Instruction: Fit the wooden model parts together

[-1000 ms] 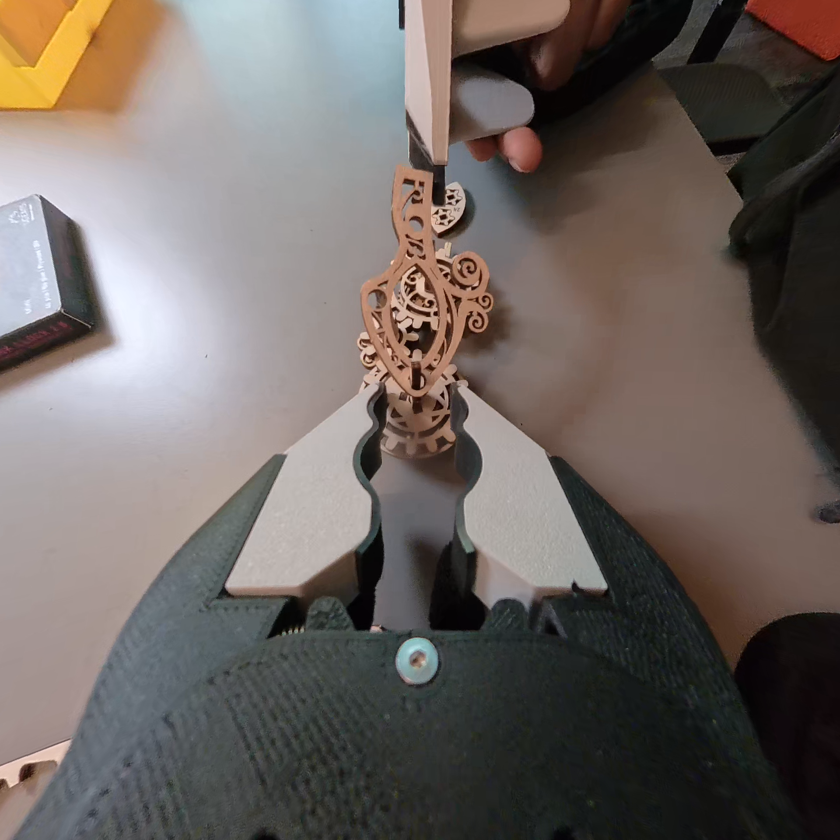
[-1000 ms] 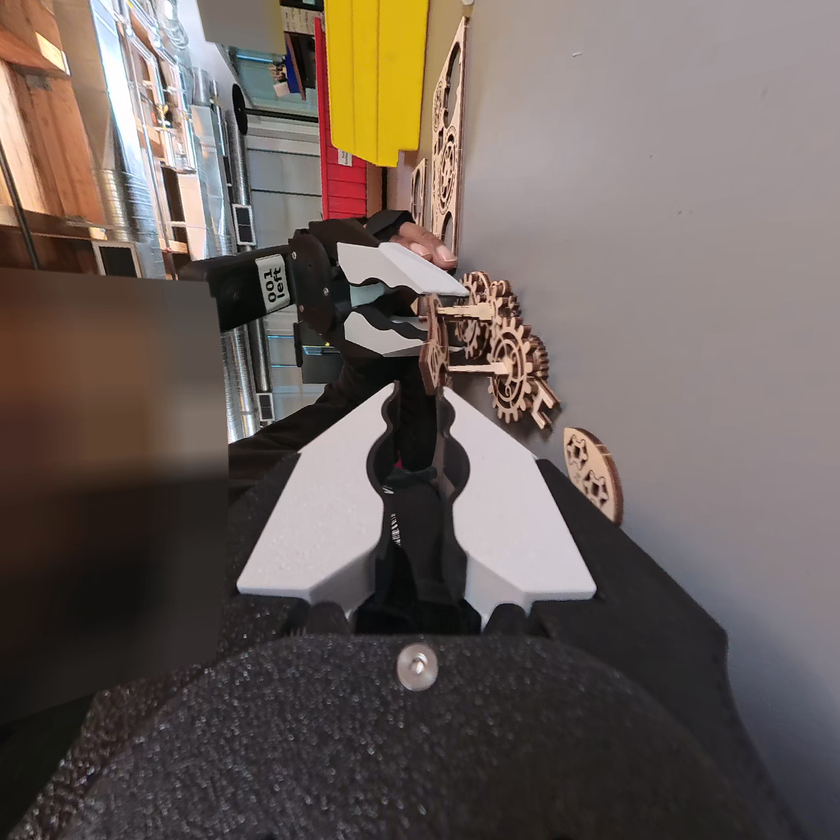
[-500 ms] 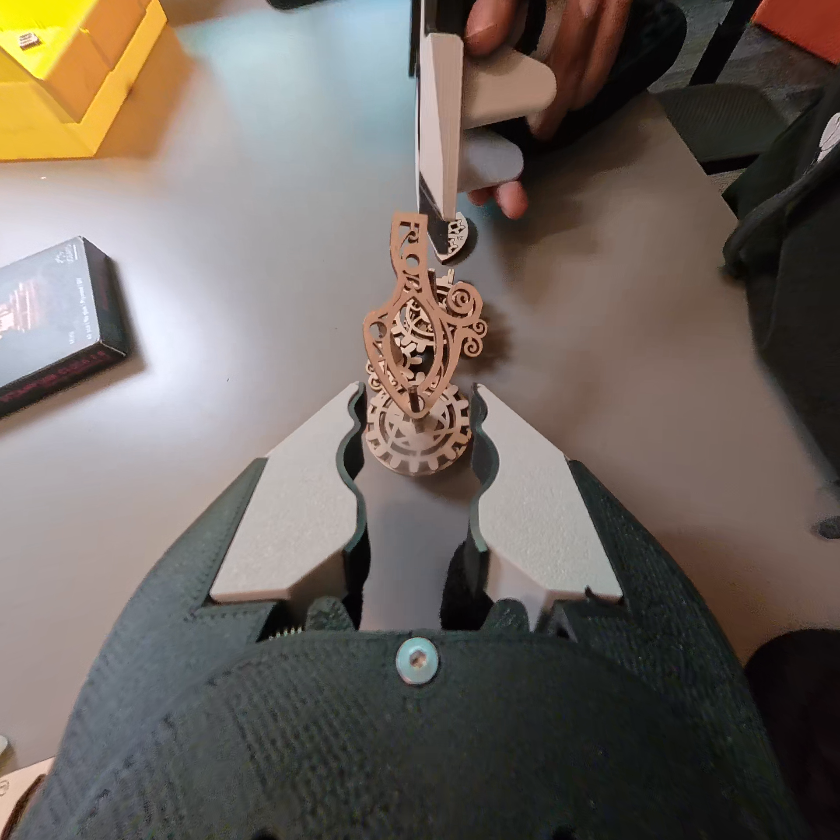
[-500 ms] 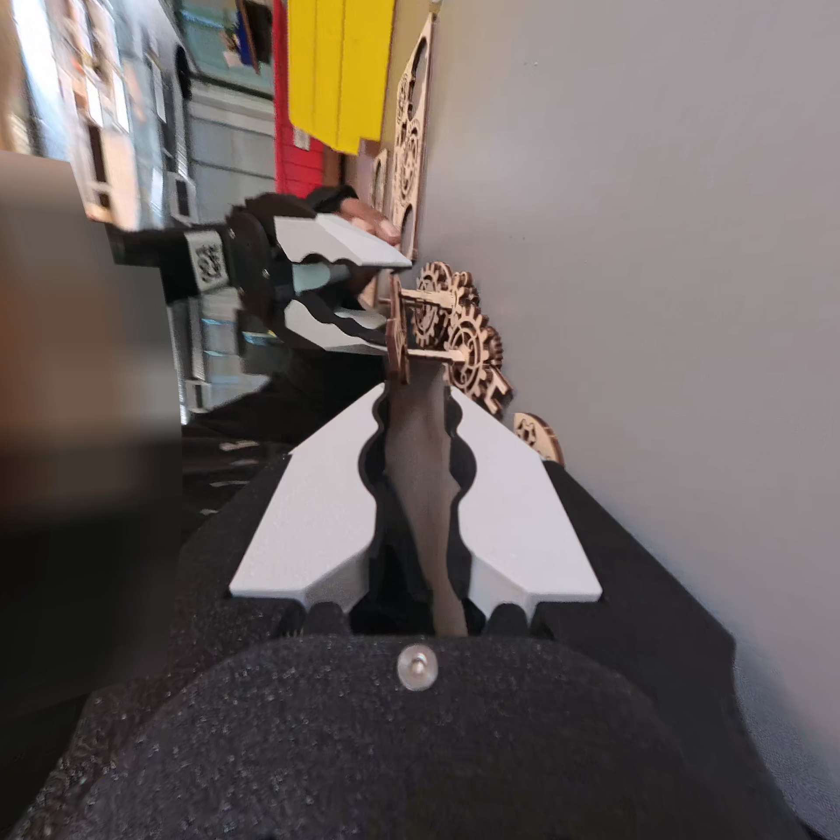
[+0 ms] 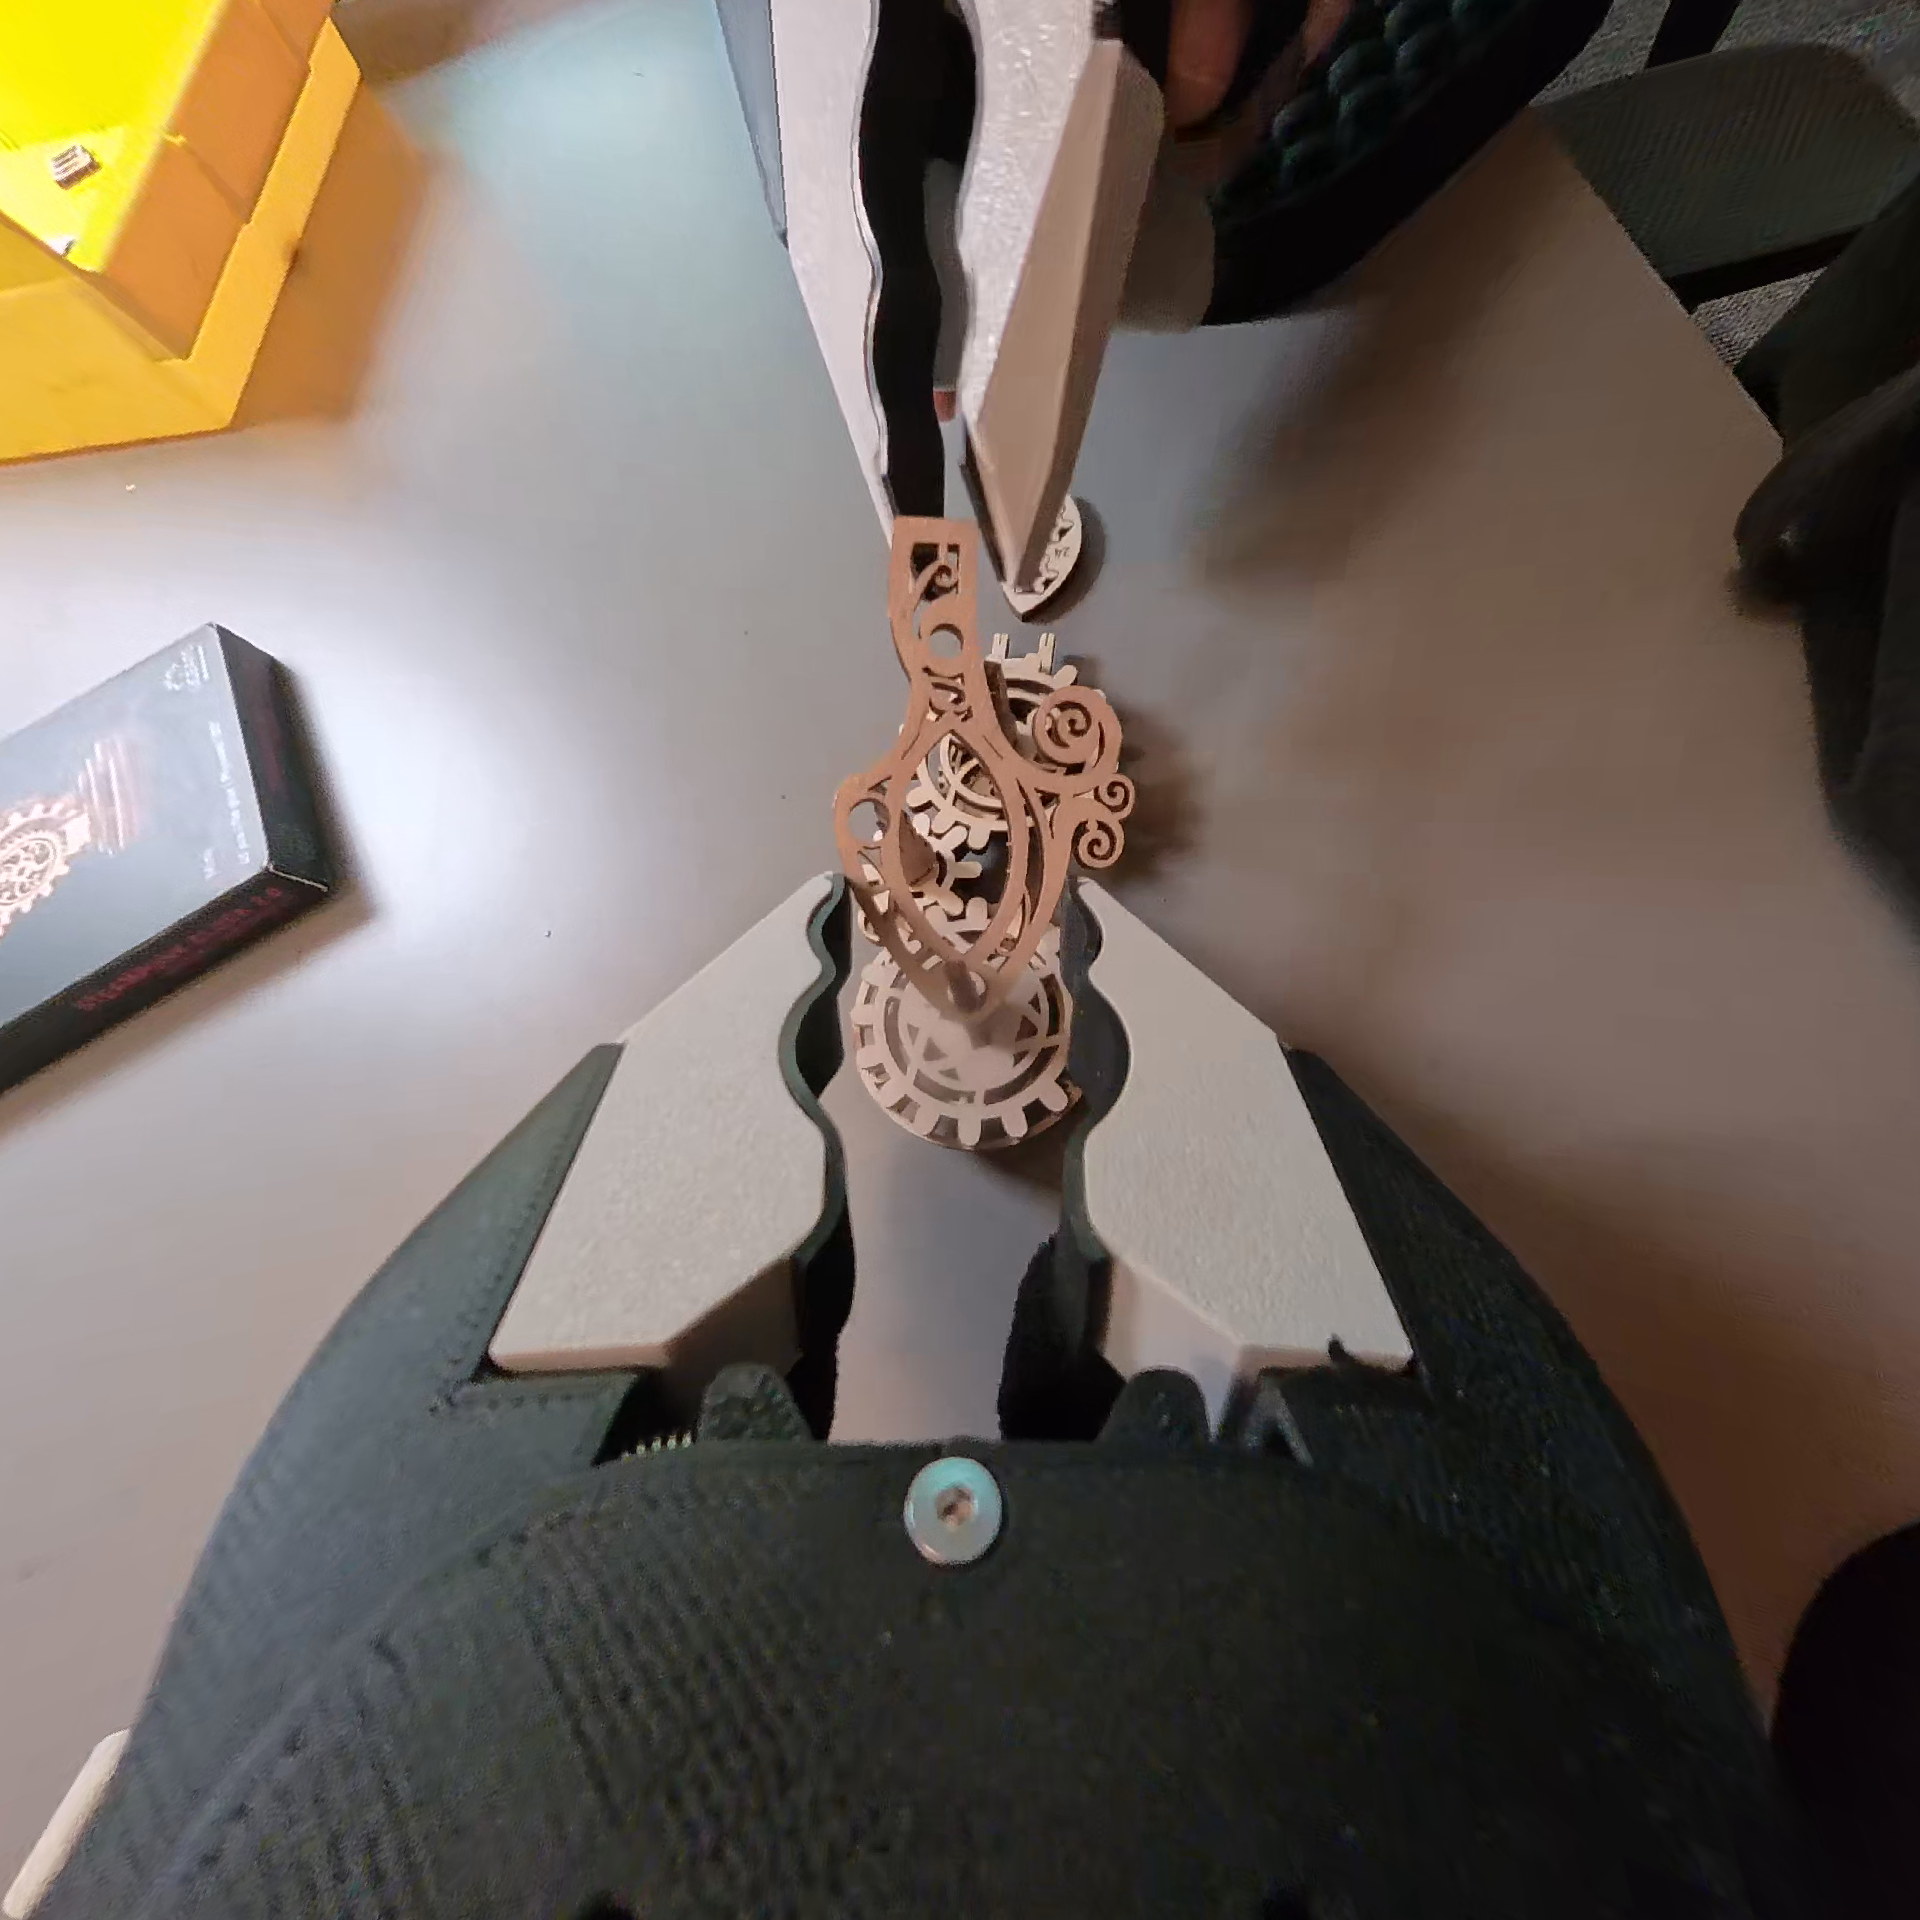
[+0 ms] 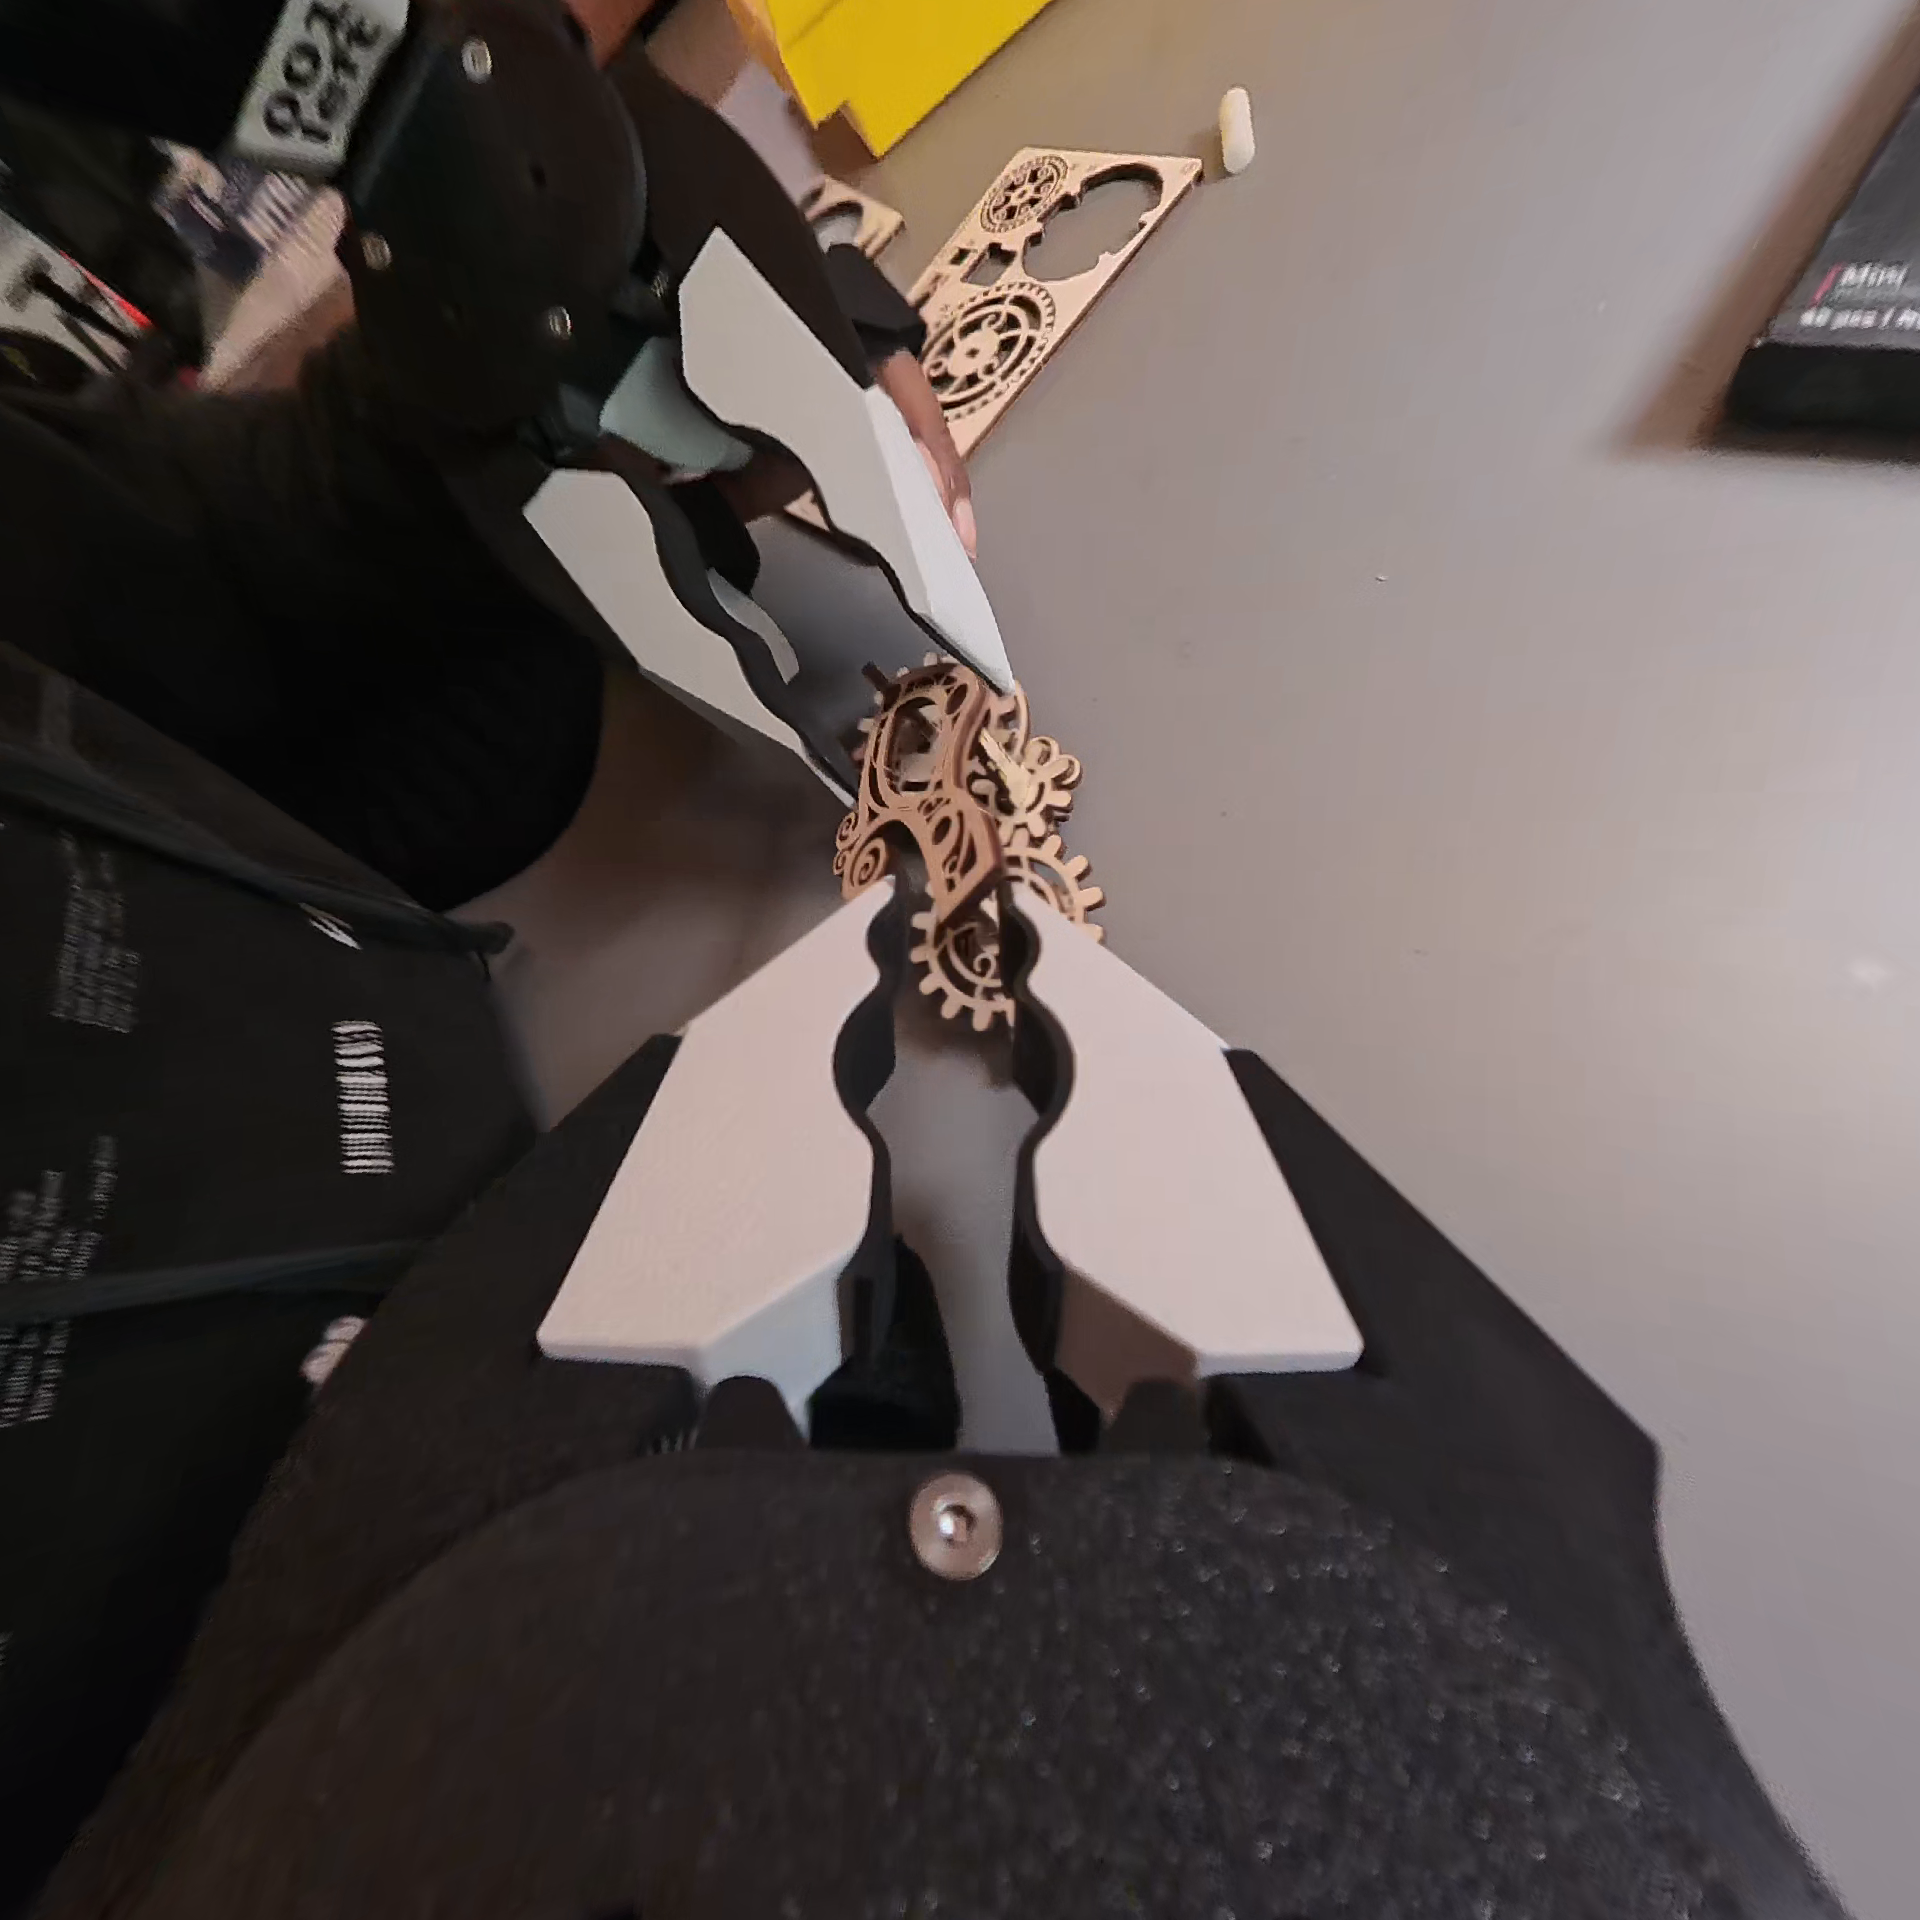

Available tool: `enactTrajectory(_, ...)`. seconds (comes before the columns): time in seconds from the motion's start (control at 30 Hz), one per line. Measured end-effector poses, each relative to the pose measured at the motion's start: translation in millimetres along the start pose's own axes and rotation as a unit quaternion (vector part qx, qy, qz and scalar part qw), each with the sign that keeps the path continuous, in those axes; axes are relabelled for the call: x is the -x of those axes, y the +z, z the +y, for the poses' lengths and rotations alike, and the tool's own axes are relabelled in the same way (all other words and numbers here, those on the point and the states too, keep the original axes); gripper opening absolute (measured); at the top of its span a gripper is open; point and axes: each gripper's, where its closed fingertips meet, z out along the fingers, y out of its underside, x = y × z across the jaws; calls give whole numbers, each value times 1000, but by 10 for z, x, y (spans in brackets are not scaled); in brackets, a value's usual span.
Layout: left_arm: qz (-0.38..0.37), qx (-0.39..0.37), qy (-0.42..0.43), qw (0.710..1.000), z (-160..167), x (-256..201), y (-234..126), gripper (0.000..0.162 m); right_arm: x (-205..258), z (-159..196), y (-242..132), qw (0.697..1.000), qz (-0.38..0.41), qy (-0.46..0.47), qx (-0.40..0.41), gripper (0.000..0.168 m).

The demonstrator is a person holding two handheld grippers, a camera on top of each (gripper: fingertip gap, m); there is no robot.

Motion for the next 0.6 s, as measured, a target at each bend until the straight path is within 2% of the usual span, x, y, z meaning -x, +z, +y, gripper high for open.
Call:
enactTrajectory(0.13, 7, -11, -12, 1000, -20, 0, -5, 38, 7, -12, -50, 995, -34, 94, -18, 5)
enactTrajectory(0.3, 23, 23, -25, 999, 161, -30, 77, 60, -9, -38, -111, 969, -85, 224, -51, 3)
enactTrajectory(0.4, 19, 29, -26, 999, 181, -16, 109, 63, 10, -34, -126, 953, -116, 273, -63, 2)
enactTrajectory(0.6, 20, 41, -36, 998, 239, -50, 102, 55, -44, 22, -152, 932, -125, 332, -69, 2)
